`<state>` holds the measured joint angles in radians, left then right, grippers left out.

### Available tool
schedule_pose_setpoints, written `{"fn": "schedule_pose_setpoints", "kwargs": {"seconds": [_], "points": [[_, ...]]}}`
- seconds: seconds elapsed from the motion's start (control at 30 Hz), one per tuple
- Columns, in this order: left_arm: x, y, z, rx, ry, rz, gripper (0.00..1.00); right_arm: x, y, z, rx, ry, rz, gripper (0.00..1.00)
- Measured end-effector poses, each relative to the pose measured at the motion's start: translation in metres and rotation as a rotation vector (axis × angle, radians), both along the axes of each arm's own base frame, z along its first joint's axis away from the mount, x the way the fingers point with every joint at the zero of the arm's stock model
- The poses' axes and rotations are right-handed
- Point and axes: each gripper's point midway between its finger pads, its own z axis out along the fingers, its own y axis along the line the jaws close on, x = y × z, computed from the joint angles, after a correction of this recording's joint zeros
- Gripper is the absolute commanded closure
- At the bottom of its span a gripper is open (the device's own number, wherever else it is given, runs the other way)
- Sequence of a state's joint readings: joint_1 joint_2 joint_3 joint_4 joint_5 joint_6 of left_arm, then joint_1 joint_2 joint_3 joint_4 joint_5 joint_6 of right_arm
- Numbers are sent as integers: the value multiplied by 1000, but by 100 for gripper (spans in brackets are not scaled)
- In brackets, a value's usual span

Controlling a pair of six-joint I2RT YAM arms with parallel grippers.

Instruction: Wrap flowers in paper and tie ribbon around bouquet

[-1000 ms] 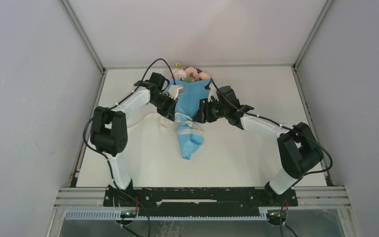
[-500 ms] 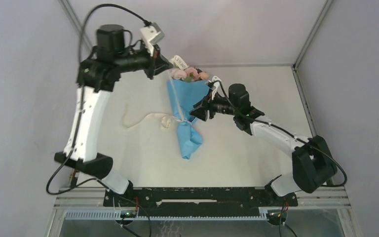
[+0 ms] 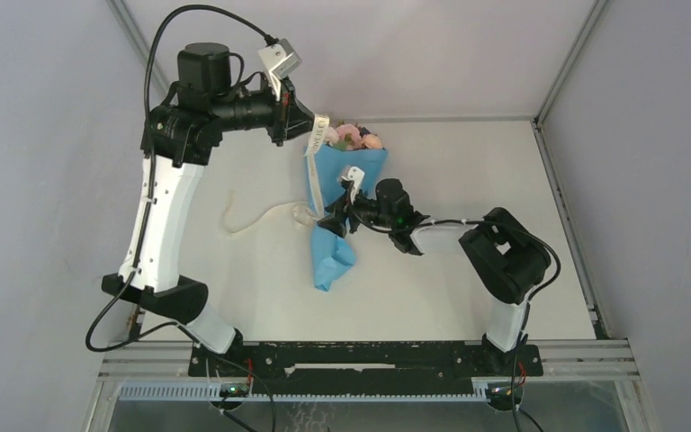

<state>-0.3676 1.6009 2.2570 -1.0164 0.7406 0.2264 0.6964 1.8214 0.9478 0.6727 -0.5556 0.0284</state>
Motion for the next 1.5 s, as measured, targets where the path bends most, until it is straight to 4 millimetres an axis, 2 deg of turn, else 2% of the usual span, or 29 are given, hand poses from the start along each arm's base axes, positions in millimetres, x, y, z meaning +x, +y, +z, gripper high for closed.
{"fn": "schedule_pose_setpoints", "kwargs": {"seconds": [0.1,0.23,0.33,0.47,0.53,0.67,0.73,0.8,1.0,1.23,1.37,1.5], "points": [[5,-3,-11,0,57,7,100,6,4,-8,4,-15,-15,45],[5,-5,-6,-32,77,16,100,13,10,-21,-11,-22,-11,47],[5,-8,8,-72,78,25,100,19,15,-21,-23,-22,-11,50],[2,-12,42,-158,47,25,100,30,23,-11,-54,18,-33,54],[-2,-13,51,-185,43,16,100,31,23,-12,-61,48,-51,55],[-4,-16,51,-203,92,13,100,17,14,-41,-98,145,-96,61],[-4,-17,47,-208,129,15,100,5,7,-62,-127,205,-121,61],[-4,-17,46,-213,164,21,100,2,1,-75,-143,244,-151,60],[1,-2,63,-259,168,71,100,17,-5,-68,-94,257,-201,61],[11,15,73,-299,170,123,100,35,-18,-61,-47,281,-245,61],[10,15,74,-301,167,115,100,35,-18,-61,-45,283,-243,53],[14,13,69,-294,163,107,100,24,-15,-61,-80,259,-197,43]]}}
